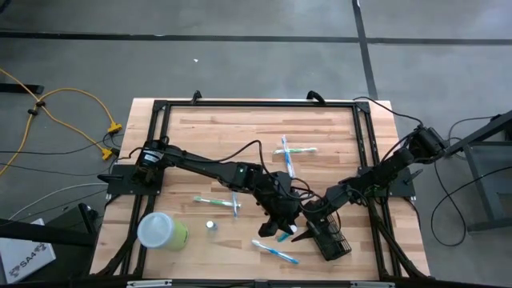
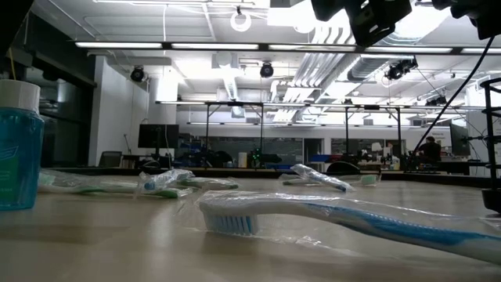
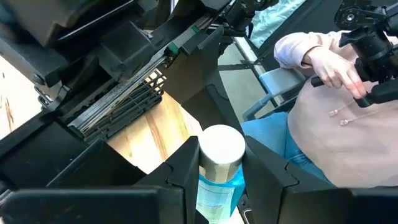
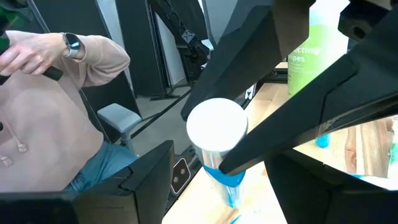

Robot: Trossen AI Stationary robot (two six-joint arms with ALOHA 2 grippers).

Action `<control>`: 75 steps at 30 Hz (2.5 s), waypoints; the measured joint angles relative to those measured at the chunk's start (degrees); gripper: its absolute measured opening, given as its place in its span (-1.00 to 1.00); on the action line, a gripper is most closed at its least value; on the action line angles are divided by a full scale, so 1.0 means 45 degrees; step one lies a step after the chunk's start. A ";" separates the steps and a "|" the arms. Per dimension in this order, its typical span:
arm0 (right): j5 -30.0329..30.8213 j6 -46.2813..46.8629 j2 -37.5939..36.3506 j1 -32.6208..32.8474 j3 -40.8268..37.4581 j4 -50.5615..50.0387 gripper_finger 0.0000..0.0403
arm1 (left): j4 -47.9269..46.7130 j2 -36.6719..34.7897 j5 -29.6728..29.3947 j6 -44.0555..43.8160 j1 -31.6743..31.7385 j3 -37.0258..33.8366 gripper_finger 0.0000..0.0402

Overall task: Pick & Place toothbrushing station
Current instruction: Put the top blue mouthwash into the middle section of the of the black wire organizer

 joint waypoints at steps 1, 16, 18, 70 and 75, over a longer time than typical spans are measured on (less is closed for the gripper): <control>-0.0004 0.0000 0.0000 -0.0002 0.0000 0.0000 0.18 | -0.0003 0.0000 0.0003 0.0000 0.0000 0.0000 -0.53; -0.0088 0.0092 0.0000 0.0002 0.0000 0.0005 0.01 | -0.0070 0.0000 0.0141 0.0005 -0.0029 0.0000 -0.53; -0.0090 0.0092 0.0000 -0.0002 0.0000 0.0005 -0.06 | -0.0070 0.0000 0.0126 0.0005 -0.0029 0.0000 -0.53; -0.0083 0.0102 -0.0001 -0.0032 0.0000 -0.0001 -0.59 | -0.0128 0.0000 -0.0194 0.0388 -0.0056 0.0000 -0.35; -0.0047 0.0102 0.0000 -0.0037 0.0000 -0.0058 -0.59 | -0.0196 -0.0004 -0.0262 0.0583 -0.0075 0.0000 -0.13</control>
